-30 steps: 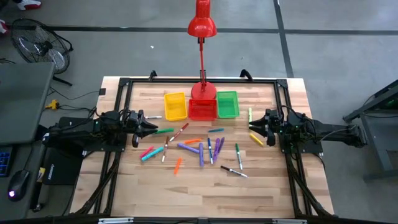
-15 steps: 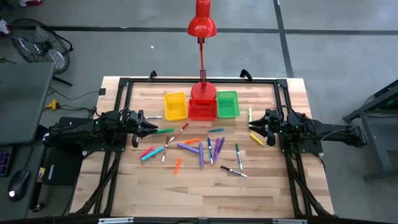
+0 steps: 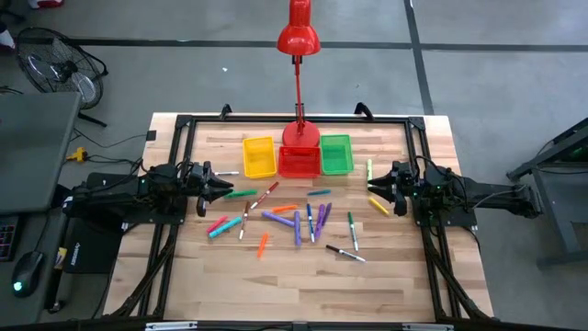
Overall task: Pick & Place Markers
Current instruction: Put the violet marker pen into the yellow bin
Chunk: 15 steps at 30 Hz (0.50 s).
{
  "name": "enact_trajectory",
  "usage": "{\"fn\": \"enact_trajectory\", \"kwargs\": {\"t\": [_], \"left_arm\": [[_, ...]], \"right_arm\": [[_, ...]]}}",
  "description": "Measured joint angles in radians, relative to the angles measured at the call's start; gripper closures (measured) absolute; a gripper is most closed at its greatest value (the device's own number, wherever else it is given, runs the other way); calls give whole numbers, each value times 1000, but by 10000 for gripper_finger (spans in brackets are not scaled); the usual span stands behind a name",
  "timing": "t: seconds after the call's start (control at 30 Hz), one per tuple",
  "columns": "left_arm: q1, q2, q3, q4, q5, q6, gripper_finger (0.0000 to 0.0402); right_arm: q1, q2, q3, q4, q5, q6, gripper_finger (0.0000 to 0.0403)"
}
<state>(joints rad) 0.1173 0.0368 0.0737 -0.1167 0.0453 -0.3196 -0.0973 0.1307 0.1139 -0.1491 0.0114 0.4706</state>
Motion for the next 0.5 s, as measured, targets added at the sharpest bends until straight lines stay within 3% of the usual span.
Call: {"fn": "enact_trajectory", "kwargs": {"t": [0.5], "left_arm": [[0,0,-1,8,-11,1,321]], "right_arm": [[0,0,0,0,0,0,279]]}}
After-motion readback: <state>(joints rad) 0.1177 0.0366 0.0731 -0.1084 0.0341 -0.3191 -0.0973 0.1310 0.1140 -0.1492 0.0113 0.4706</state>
